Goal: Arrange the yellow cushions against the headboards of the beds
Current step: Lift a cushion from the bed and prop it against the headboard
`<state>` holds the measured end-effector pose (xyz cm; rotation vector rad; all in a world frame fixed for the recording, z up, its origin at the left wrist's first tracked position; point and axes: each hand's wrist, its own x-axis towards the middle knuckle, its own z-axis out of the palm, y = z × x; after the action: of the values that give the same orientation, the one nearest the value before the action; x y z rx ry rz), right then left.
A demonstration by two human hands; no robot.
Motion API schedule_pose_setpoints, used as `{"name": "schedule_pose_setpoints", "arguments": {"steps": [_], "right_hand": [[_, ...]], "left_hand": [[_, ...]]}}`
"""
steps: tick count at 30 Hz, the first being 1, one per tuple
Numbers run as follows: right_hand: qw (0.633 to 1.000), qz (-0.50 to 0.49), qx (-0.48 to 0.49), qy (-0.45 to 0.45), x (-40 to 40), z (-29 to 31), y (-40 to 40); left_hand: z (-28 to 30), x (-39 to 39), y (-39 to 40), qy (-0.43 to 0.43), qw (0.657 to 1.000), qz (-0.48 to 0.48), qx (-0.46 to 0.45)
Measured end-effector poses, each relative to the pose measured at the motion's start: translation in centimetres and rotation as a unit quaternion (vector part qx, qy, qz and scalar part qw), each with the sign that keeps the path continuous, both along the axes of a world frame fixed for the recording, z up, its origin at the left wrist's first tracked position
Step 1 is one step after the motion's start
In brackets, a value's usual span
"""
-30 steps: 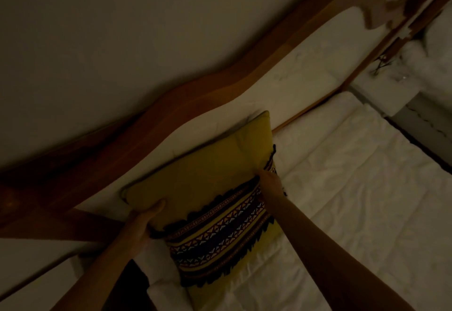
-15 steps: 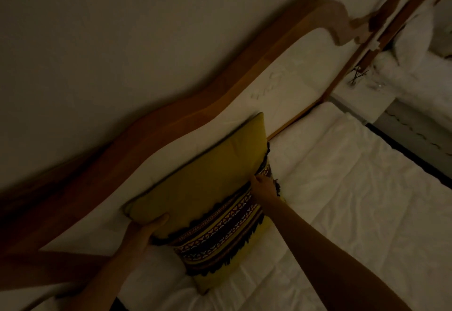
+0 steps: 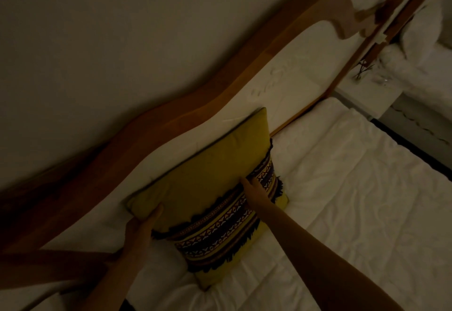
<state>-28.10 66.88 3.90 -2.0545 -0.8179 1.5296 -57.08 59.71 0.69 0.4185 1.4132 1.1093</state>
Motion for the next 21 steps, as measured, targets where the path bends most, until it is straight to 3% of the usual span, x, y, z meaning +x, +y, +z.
{"name": "schedule_pose_setpoints", "arguments": {"steps": [6,12,18,21], "right_hand": [[0.997,0.029,-0.040,0.064,0.6,1.6,-3.0],[0.993,0.098,-0.048,0.055,0.2,1.8,-4.9],[0.991,0.070,-0.092,0.063,-0.7,0.8,-7.1],[0.992,0.061,-0.094,0.055,-1.3,0.7,-8.0]], "left_hand": [[1.1,0.5,-0.8,0.025,1.000,0.011,-0.002],[0.7,-0.4,-2.3,0.065,0.995,0.073,-0.016],[1.5,-2.1,-1.8,0.057,0.997,-0.057,-0.021],[2.4,-2.7,-1.9,0.068,0.995,-0.067,-0.007]]}}
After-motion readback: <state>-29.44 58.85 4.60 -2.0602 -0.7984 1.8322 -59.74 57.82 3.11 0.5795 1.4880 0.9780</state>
